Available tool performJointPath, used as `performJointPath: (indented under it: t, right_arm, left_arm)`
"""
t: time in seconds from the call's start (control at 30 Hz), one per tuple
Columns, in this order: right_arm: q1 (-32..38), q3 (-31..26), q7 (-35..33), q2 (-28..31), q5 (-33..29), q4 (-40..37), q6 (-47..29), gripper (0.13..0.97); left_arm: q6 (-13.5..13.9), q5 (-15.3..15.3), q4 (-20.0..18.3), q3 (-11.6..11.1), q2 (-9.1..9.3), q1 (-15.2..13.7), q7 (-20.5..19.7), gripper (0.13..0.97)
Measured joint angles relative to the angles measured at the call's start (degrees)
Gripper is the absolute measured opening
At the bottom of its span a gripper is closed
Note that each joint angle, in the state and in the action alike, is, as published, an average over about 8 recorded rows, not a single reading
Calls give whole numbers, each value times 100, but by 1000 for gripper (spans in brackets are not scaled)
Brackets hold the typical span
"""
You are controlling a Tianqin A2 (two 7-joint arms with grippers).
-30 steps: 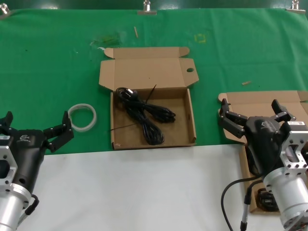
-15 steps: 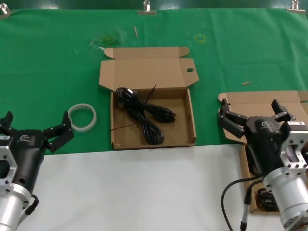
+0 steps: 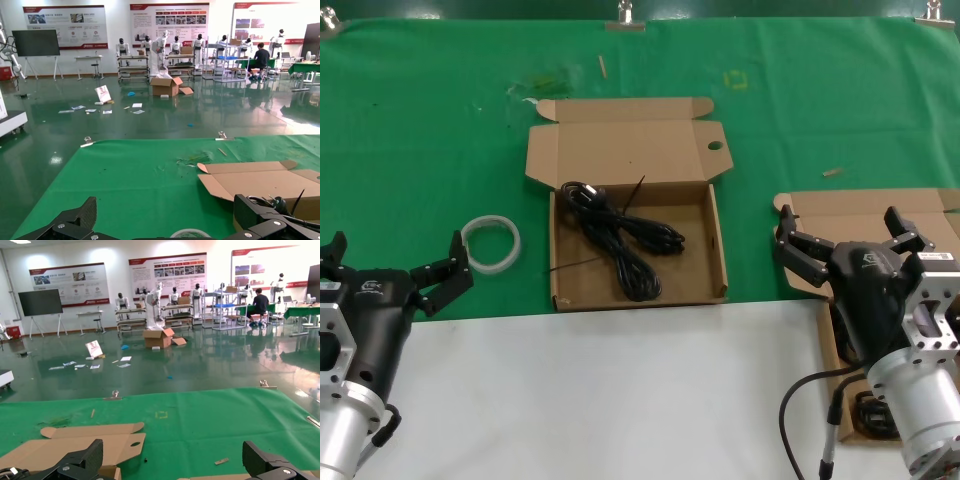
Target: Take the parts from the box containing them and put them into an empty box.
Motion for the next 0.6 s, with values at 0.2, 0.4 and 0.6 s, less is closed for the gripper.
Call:
performJointPath:
  t: [0.2, 0.4, 0.6]
  right_arm:
    - [0, 0, 0, 0, 0, 0, 0, 966]
    - [0, 0, 0, 0, 0, 0, 0, 966]
    - [0, 0, 0, 0, 0, 0, 0, 966]
  left_arm:
    - [0, 0, 0, 0, 0, 0, 0, 966]
    - [0, 0, 0, 0, 0, 0, 0, 966]
    - [0, 0, 0, 0, 0, 0, 0, 966]
